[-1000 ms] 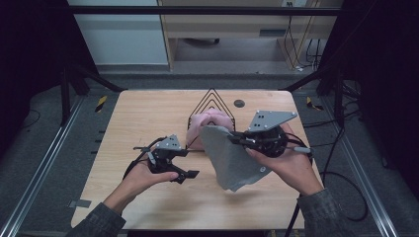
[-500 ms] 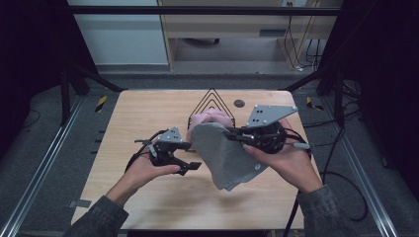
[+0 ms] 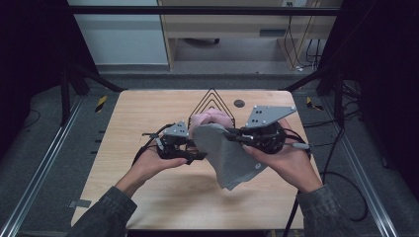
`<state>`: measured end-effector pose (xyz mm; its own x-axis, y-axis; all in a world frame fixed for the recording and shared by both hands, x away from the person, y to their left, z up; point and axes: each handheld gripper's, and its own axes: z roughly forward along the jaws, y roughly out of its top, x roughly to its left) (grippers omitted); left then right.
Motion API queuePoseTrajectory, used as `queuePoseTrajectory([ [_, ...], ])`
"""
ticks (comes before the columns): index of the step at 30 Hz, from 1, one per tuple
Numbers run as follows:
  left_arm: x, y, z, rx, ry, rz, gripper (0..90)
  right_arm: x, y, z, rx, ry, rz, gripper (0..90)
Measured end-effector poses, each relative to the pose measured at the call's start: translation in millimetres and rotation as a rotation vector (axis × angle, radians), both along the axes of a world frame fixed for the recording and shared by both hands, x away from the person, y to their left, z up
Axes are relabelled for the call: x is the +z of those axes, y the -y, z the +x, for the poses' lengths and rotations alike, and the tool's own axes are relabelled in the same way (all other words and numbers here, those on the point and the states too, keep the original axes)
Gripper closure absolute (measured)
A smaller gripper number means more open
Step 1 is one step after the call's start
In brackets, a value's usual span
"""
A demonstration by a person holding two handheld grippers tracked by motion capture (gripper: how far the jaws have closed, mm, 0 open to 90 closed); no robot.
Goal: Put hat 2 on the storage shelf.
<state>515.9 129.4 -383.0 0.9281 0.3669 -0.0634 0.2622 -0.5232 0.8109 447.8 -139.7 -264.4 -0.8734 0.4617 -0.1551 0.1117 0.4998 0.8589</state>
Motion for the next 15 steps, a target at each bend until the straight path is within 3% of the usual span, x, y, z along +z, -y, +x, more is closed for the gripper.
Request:
queuePoseTrajectory([
  [9,-0.8,8.6,3.3,-0.014,-0.023,0.022,83.1,-6.2,7.4,2.5,-0.019,-0.014,0.005,85.5],
  [15,2.5,11.2,0.2,-0.034,-0.03,0.056,86.4,-12.3,15.1,5.1,-0.04,-0.027,0.005,85.5],
])
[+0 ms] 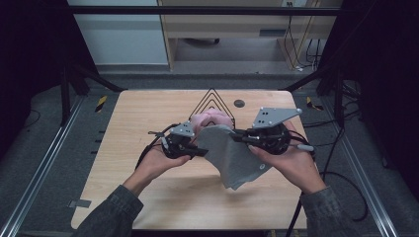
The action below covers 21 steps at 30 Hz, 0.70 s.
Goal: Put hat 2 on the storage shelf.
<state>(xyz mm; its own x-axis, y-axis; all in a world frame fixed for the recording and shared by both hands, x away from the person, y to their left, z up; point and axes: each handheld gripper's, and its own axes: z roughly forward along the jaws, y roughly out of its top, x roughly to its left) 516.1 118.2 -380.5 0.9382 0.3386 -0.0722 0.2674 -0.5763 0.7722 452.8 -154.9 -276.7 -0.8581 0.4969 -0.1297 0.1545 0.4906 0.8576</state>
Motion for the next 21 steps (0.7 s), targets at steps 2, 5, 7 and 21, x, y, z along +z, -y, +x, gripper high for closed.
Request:
queuePoseTrajectory([
  [2,5.0,0.3,-0.8,-0.007,0.004,0.019,86.4,-1.6,3.1,1.4,-0.011,-0.003,0.0,85.5],
  [5,17.5,0.1,-2.8,-0.02,0.023,0.056,86.5,-2.4,8.7,4.3,-0.031,-0.005,0.012,85.5],
  [7,24.3,-0.4,-3.6,-0.022,0.034,0.071,86.5,-2.3,12.2,5.8,-0.041,-0.005,0.022,85.5],
  [21,75.5,-5.8,-4.3,-0.014,0.104,0.169,86.7,3.9,23.8,15.8,-0.089,0.005,0.076,85.5],
])
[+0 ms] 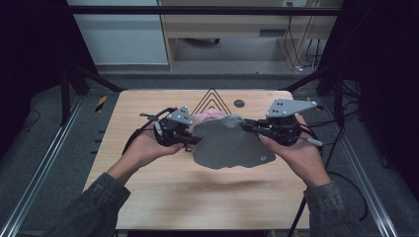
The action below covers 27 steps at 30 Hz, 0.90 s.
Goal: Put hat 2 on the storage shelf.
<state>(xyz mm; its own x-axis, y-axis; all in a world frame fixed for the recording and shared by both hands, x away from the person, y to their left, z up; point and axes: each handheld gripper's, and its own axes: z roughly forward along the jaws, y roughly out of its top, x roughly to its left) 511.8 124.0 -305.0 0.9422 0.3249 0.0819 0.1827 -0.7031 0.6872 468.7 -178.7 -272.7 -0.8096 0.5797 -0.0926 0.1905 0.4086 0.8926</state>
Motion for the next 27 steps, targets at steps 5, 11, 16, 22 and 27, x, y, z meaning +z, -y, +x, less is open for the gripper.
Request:
queuePoseTrajectory([
  [5,10.4,-1.3,0.1,-0.007,0.008,0.028,86.7,2.9,1.2,1.7,-0.006,0.002,0.002,85.5],
  [11,22.2,0.1,-0.6,-0.015,0.013,0.028,86.7,8.1,3.3,5.4,-0.014,0.004,0.011,85.5],
  [16,39.0,-1.2,0.7,-0.008,0.031,0.019,86.7,19.4,4.4,10.7,-0.023,0.015,0.034,85.5],
  [22,62.3,-6.5,8.2,0.02,0.057,-0.002,86.8,33.6,3.7,19.1,-0.037,0.035,0.068,85.5],
  [27,83.8,-13.8,20.5,0.06,0.076,-0.05,86.8,45.0,3.0,31.4,-0.057,0.043,0.116,85.5],
])
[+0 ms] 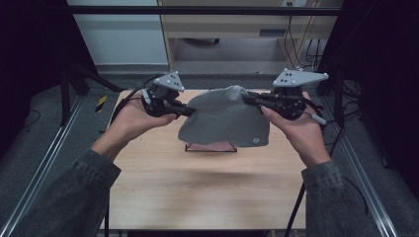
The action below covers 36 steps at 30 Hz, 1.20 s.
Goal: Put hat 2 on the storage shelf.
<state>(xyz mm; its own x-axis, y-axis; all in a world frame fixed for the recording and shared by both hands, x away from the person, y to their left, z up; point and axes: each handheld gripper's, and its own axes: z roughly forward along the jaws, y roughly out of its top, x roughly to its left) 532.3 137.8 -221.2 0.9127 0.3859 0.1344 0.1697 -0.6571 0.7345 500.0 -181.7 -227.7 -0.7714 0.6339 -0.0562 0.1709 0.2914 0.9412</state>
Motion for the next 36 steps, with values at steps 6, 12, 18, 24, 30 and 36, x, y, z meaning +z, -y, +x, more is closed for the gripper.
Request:
queuePoseTrajectory([
  [6,23.5,-2.8,16.7,0.043,0.035,-0.027,87.0,15.2,-1.4,25.2,-0.032,0.004,0.049,85.5],
  [12,29.3,-2.1,28.3,0.056,0.035,-0.03,87.2,24.1,-1.9,44.4,-0.062,0.016,0.061,85.5],
  [18,32.9,0.5,34.6,0.064,0.04,-0.04,87.2,30.5,-2.9,55.4,-0.084,0.019,0.055,85.6],
  [24,34.2,-0.4,40.9,0.075,0.041,-0.066,87.2,31.2,-2.1,58.2,-0.09,0.022,0.054,85.6],
  [30,38.0,-0.4,50.9,0.1,0.055,-0.095,87.2,36.6,-2.3,63.8,-0.103,0.045,0.069,85.5],
  [36,38.4,2.5,59.0,0.122,0.08,-0.086,87.2,35.8,-2.1,73.6,-0.119,0.054,0.086,85.5],
])
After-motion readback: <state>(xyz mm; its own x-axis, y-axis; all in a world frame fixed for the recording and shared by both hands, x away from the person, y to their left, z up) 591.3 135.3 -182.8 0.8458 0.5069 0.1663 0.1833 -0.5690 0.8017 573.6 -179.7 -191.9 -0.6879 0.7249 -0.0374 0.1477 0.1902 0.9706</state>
